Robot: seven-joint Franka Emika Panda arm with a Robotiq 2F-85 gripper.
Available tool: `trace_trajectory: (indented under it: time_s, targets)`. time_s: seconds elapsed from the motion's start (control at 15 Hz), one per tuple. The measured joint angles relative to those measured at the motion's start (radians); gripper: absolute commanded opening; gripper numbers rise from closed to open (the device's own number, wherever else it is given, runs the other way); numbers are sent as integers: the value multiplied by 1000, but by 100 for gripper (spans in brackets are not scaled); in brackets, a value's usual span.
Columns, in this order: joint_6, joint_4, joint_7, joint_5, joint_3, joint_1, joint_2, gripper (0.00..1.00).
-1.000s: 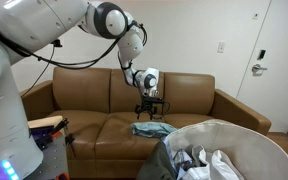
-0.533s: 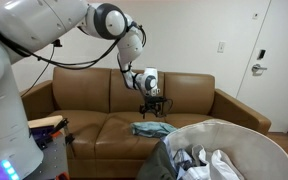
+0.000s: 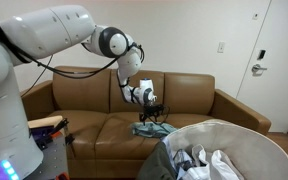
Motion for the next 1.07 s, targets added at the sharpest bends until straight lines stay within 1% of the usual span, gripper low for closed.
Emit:
trace_trajectory:
  time_s: [0.4, 0.6, 0.67, 0.73, 0.8, 0.87, 1.07]
  targets:
    - [1, 184, -12, -55, -13, 41, 170, 100]
    - [1, 264, -52, -58, -9, 46, 243, 100]
    - [1, 287, -64, -58, -8, 45, 265, 75]
    - [1, 308, -72, -58, -8, 44, 286, 72]
    - [1, 327, -82, -58, -9, 42, 304, 67]
    - [1, 335, -86, -58, -11, 40, 314, 58]
    - [2, 337, -87, -58, -21, 37, 314, 39]
